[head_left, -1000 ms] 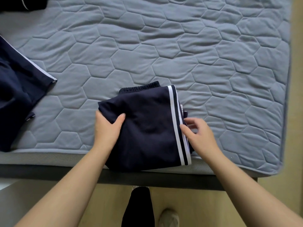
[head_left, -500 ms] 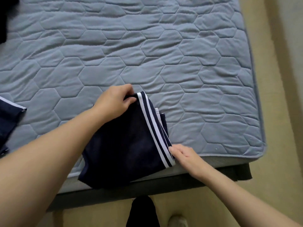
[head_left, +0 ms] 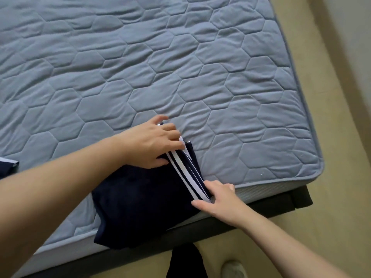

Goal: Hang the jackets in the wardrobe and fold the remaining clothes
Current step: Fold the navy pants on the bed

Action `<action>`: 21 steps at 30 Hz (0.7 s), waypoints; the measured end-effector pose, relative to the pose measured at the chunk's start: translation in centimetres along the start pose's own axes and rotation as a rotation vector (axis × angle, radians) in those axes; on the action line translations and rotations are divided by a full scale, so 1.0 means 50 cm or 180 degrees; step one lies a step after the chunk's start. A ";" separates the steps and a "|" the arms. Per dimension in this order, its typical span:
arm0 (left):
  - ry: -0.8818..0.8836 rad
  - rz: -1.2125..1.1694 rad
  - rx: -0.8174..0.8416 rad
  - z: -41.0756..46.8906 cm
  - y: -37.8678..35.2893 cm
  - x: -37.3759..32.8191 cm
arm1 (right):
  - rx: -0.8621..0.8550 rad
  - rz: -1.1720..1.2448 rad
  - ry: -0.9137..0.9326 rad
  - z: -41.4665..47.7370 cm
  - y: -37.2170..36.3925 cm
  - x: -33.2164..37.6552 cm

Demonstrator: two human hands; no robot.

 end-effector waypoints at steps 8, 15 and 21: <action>-0.0400 0.0026 0.1218 0.043 0.048 -0.010 | -0.0154 -0.0040 0.0095 0.000 -0.010 0.001; -0.0678 0.0290 0.1215 0.065 0.061 -0.001 | -0.0553 0.0114 0.0198 -0.025 -0.041 -0.018; 0.0038 0.0513 0.1547 0.080 0.034 0.074 | -0.0732 0.0125 0.0130 -0.008 -0.065 -0.048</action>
Point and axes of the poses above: each hand's wrist, its own z-axis towards the middle knuckle, its own y-axis out of the back of the hand, x = y × z, the point moved 3 cm from there along z, towards the middle knuckle, and after that the axes turned 9 degrees about x, right-handed, at the moved point
